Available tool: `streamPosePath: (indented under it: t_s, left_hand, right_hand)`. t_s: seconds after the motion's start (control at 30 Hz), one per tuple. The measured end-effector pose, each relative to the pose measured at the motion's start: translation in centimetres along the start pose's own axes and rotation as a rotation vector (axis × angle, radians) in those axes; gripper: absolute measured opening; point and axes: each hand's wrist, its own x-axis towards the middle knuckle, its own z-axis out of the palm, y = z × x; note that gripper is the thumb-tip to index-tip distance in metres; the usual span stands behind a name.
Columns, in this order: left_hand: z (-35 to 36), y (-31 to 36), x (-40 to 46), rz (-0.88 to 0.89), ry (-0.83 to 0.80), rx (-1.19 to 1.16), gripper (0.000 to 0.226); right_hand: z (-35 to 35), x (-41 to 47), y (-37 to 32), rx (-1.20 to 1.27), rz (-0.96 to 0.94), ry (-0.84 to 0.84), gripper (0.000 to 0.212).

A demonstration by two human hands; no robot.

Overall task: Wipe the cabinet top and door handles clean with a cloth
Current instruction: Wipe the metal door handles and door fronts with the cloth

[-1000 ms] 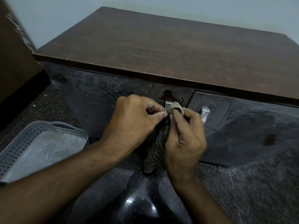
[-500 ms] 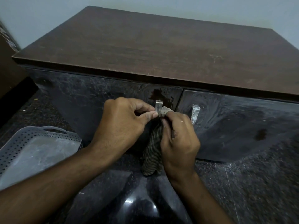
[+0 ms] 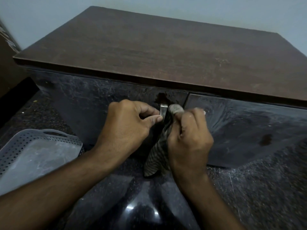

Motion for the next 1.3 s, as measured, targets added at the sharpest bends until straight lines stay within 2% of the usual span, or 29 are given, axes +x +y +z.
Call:
streamPosePath:
  t_s: [0.13,0.3,0.37,0.5,0.63,0.8,0.87,0.97,1.1,1.17,1.23,1.3]
  left_hand:
    - [0.1,0.0,0.1,-0.023,0.002,-0.011,0.007]
    - [0.2,0.1,0.3,-0.031,-0.002,0.004,0.007]
    - [0.1,0.1,0.2,-0.033,-0.007,0.012,0.008]
    - [0.0,0.3,0.0,-0.046,-0.018,-0.019,0.007]
    - [0.3,0.3,0.4,-0.147,-0.026,-0.136,0.011]
    - [0.6,0.0,0.6,-0.217,-0.053,-0.233,0.011]
    - [0.7,0.0,0.6,-0.231,-0.05,-0.243,0.011]
    - [0.5,0.1,0.6,-0.22,-0.05,-0.205,0.005]
    - [0.0,0.4,0.4,-0.171,0.004,-0.017,0.02]
    - [0.0,0.4,0.3,-0.211,-0.039,-0.097,0.017]
    - [0.2,0.7,0.2,-0.262,-0.07,-0.212,0.006]
    - [0.2,0.8,0.3,-0.272,-0.057,-0.231,0.004]
  right_hand:
    - [0.4,-2.0,0.5,-0.065,0.04,-0.105,0.011]
    - [-0.4,2.3,-1.1,0.027,-0.042,0.098,0.013]
    - [-0.6,2.6,-1.1,0.058,-0.089,0.12,0.013]
    - [0.1,0.2,0.4,0.026,-0.112,0.017,0.017]
    - [0.3,1.0,-0.1,0.055,-0.14,0.013,0.011]
    - [0.4,1.9,0.3,0.066,-0.339,-0.046,0.017]
    - [0.0,2.0,1.1,0.044,-0.347,-0.052,0.018]
    - [0.2,2.2,0.3,0.051,-0.325,-0.015,0.017]
    - [1.3,3.5,-1.8,0.098,-0.503,-0.057,0.012]
    - [0.4,3.7,-0.7,0.104,-0.472,-0.047,0.015]
    - [-1.0,3.1,0.8,0.069,-0.327,0.003,0.017]
    - [-1.4,2.5,0.9,0.045,-0.227,0.043,0.017]
